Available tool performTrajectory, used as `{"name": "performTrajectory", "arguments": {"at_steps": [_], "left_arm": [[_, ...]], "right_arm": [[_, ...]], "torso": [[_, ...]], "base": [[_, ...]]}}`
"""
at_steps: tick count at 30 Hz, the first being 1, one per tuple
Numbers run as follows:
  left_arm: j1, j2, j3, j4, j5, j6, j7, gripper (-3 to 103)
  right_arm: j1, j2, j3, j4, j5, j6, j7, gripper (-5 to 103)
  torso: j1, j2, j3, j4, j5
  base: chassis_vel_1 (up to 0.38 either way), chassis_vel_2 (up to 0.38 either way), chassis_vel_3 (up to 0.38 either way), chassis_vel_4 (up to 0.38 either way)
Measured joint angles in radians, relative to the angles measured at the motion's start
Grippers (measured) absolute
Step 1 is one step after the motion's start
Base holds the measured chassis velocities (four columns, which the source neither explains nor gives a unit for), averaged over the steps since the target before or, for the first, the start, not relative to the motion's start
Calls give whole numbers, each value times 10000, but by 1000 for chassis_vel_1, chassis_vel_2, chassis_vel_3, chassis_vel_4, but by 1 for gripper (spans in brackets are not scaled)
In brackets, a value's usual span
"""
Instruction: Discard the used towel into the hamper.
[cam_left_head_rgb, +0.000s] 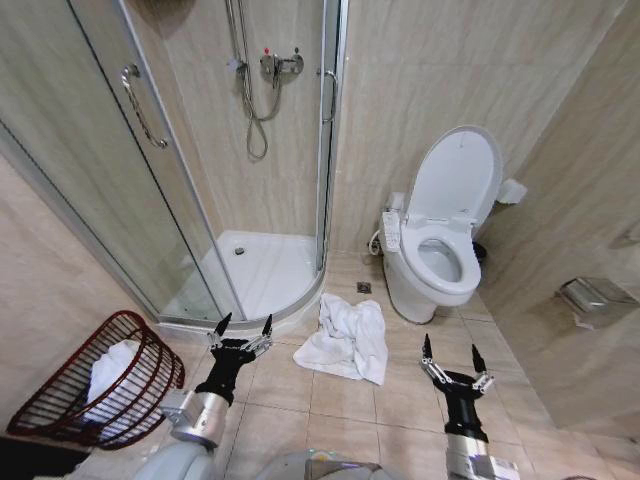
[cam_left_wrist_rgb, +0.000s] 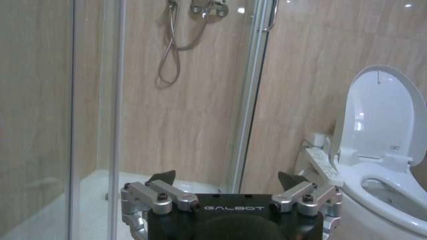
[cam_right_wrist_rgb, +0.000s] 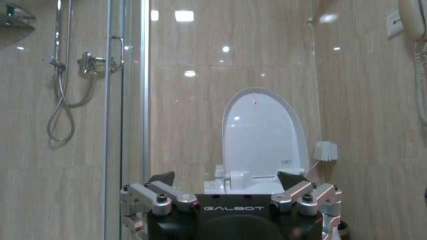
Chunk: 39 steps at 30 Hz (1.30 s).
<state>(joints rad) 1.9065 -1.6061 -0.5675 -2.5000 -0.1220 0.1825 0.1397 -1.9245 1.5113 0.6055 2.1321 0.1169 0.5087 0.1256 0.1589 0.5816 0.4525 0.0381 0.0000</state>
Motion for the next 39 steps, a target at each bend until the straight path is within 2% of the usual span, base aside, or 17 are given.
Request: {"name": "performTrajectory", "arguments": {"at_steps": [8,20,39], "left_arm": [[0,0,0,0,0,0,0,100],[0,0,0,0,0,0,0,100],[0,0,0,0,0,0,1,100]], "right_arm": [[99,-91,111,-146,376,156,-21,100],[251,-91,257,-401,389,207,163,100],[142,144,-105,-620,196,590,184,100]], "torso": [[-154,-401,-245,0,0],[-332,-848,-514,1,0],[-640,-1679,-1039,0,-1]], "base": [[0,0,0,0],[0,0,0,0],[0,0,0,0]]}}
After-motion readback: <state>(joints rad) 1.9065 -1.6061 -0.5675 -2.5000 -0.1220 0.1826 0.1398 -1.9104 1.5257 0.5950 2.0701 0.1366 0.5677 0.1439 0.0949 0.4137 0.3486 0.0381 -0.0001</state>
